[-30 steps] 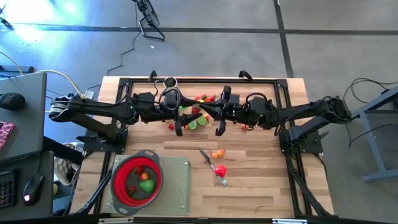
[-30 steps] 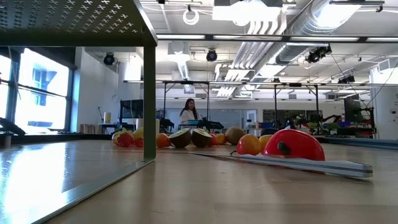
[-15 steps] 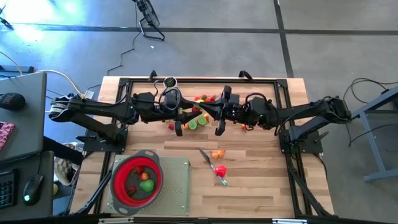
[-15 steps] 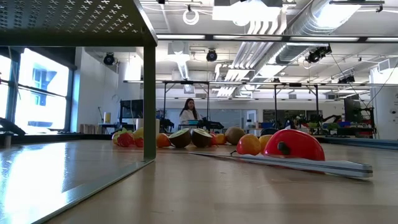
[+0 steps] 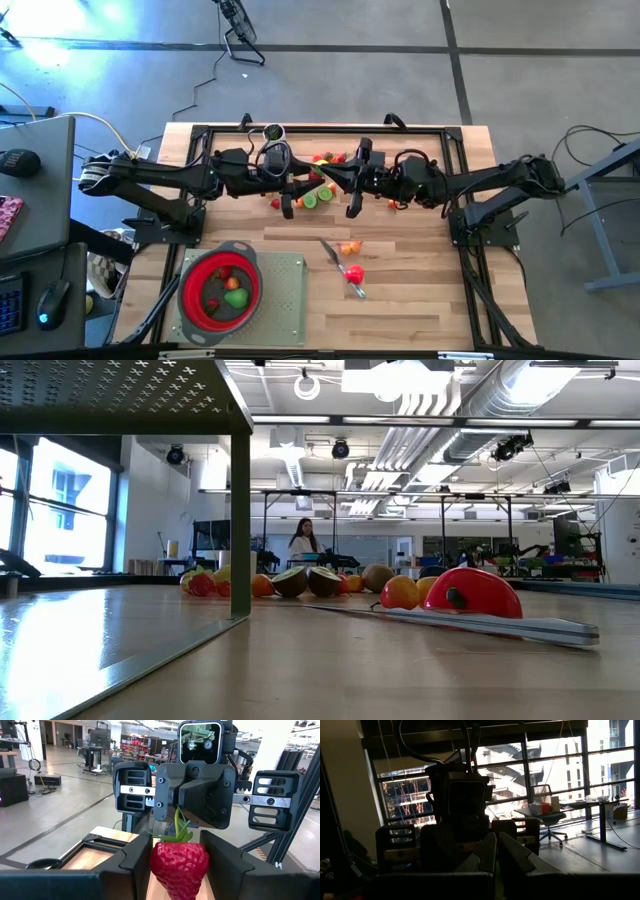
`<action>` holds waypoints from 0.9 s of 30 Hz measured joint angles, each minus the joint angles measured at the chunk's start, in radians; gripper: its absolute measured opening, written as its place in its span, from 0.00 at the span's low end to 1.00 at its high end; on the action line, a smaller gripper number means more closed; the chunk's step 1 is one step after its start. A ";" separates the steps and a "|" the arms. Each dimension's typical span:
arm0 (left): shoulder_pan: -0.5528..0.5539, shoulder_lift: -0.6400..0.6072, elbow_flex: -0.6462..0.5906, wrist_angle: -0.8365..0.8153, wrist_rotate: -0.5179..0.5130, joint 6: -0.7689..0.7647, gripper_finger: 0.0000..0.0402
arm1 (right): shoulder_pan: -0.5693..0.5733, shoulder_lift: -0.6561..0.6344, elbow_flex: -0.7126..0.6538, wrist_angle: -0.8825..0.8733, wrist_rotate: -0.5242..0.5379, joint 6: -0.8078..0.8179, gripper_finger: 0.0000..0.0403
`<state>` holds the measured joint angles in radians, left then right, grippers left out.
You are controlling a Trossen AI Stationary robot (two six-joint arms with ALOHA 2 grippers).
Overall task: Pick & Place Fruit
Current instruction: Put the strawberry into the red strainer bowl on the shelf
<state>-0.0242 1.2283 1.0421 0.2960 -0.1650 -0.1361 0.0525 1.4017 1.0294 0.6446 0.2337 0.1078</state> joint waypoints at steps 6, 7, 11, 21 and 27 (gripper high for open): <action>0.000 0.000 0.000 0.000 0.000 0.000 0.37 | 0.000 0.000 0.000 0.001 0.000 0.000 0.01; 0.000 0.000 0.000 0.000 0.000 0.000 0.37 | 0.000 0.000 0.000 0.001 0.000 -0.003 0.01; 0.000 0.000 0.000 0.001 0.000 0.000 0.37 | 0.000 0.000 0.000 0.015 -0.003 -0.007 0.01; 0.000 0.000 0.000 -0.001 0.001 0.000 0.37 | 0.000 -0.003 0.000 0.017 -0.033 -0.033 0.06; 0.000 0.000 0.000 -0.002 0.000 0.000 0.37 | 0.000 -0.017 0.000 0.012 -0.032 -0.034 0.29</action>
<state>-0.0242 1.2282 1.0421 0.2944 -0.1646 -0.1360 0.0525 1.3850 1.0298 0.6569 0.2020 0.0742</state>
